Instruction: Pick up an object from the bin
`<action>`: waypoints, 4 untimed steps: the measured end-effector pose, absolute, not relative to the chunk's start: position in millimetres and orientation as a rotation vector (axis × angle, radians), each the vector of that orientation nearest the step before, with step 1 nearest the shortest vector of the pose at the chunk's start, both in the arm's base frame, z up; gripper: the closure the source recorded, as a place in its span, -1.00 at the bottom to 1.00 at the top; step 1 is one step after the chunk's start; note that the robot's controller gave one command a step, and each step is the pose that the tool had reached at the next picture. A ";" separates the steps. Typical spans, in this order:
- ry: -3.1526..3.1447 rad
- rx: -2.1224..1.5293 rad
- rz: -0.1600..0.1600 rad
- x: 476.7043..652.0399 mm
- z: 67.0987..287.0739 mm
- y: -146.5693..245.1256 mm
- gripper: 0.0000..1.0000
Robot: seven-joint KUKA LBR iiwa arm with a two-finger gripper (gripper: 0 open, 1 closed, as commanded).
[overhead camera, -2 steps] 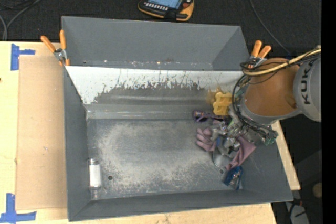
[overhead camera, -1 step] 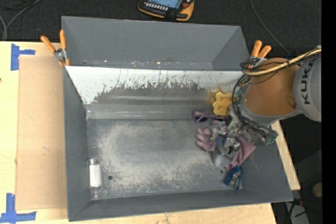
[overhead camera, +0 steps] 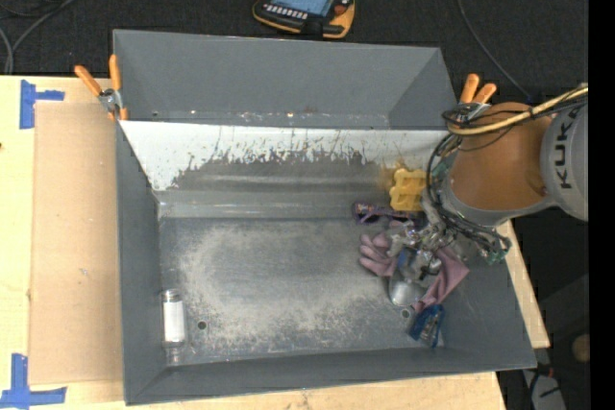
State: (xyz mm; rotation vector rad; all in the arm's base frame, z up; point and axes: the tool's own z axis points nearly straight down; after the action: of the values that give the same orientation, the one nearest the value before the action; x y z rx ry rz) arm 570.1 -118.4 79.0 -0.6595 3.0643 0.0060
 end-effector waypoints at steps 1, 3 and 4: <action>3.064 -0.659 0.004 570.3 92.4 -118.6 1.00; 3.064 -0.655 0.004 570.5 146.7 -117.6 1.00; 3.066 -0.654 0.005 570.3 151.6 -117.3 1.00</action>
Offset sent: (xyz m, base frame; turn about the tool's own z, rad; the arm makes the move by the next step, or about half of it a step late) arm 0.0001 -0.0001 0.0838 0.0002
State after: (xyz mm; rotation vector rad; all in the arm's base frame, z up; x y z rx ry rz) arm 570.3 -117.3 151.6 -0.6543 3.0655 0.0053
